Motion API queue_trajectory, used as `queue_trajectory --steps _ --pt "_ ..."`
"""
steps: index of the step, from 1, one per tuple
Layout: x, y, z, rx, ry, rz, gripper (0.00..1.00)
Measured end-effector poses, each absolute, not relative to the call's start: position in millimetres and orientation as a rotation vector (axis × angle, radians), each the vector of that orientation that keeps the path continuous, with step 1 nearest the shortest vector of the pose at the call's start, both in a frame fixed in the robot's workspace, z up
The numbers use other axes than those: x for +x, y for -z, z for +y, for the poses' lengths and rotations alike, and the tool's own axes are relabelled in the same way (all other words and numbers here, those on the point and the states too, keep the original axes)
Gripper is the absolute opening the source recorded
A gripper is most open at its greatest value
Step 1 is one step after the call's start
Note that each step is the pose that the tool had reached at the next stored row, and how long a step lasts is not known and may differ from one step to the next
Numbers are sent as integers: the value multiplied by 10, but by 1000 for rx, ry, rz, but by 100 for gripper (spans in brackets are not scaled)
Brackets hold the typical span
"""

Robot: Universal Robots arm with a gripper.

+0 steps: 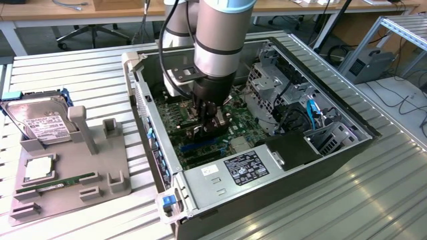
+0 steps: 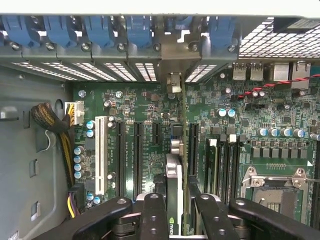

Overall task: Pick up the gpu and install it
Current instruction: 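Insert the gpu into the slot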

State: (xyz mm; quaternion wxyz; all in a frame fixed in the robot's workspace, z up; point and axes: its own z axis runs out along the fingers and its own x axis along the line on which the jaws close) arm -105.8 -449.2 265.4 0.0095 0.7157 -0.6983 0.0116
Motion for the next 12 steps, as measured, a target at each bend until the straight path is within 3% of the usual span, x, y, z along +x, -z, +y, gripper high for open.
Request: queue_trajectory --steps 12 --pt "-1012 -2704 -4492 2235 -35 -2180 27"
